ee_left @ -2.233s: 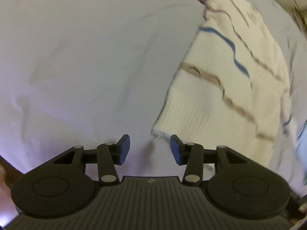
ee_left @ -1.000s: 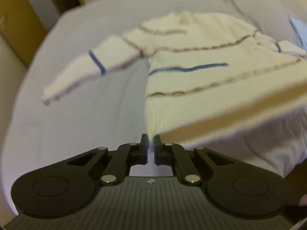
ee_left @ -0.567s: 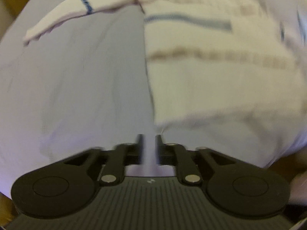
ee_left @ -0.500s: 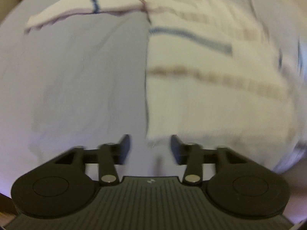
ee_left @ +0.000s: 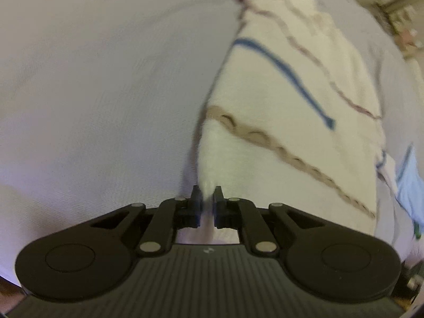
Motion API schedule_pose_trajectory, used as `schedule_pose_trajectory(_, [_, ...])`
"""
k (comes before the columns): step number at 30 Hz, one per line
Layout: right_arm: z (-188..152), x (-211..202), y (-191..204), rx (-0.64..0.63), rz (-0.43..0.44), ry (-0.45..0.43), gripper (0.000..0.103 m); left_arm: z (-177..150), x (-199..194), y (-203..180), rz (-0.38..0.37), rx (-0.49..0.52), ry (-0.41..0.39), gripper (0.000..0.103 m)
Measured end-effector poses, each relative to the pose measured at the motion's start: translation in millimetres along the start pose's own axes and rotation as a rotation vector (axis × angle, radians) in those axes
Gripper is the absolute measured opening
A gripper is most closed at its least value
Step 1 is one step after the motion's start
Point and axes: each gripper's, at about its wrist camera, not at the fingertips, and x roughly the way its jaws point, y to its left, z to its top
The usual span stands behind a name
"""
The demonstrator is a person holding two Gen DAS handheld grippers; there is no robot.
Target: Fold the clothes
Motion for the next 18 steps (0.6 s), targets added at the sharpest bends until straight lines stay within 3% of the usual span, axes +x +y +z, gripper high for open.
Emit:
schedule_pose_trajectory(3, [7.9, -33.3, 0.4, -0.013, -0.003, -0.043, 0.006, -10.6, -35.1, -1.5, -0.038, 0.035, -0.058, 0.005])
schedule_pose_trajectory(5, [10.6, -55.2, -5.8, -0.021, 0.008, -0.067, 0.005, -19.6, -42.0, -2.7, -0.017, 0.073, -0.046, 0.005])
schedule_pose_trajectory(7, [10.5, -62.4, -10.4, -0.035, -0.02, -0.055, 0.005, -35.5, -31.6, -3.8, 0.053, 0.136, -0.004, 0.006])
schedule_pose_trajectory(11, [-3.5, -15.3, -19.7, -0.04, -0.142, 0.065, 0.007, -50.7, 17.8, -9.7, 0.26, 0.232, 0.12, 0.01])
schedule_pose_trajectory(14, [-2.9, 3.0, -14.2, -0.009, -0.203, 0.095, 0.023, -48.1, 22.0, -34.7, 0.323, 0.319, 0.146, 0.019])
schedule_pose_trajectory(16, [7.7, -7.2, -0.1, -0.045, -0.228, 0.065, 0.046, -46.1, 14.1, -47.5, 0.356, 0.355, 0.141, 0.027])
schedule_pose_trajectory(18, [19.0, -20.6, 12.1, -0.087, -0.25, 0.023, 0.048, -44.1, 2.2, -58.0, 0.392, 0.368, 0.128, 0.027])
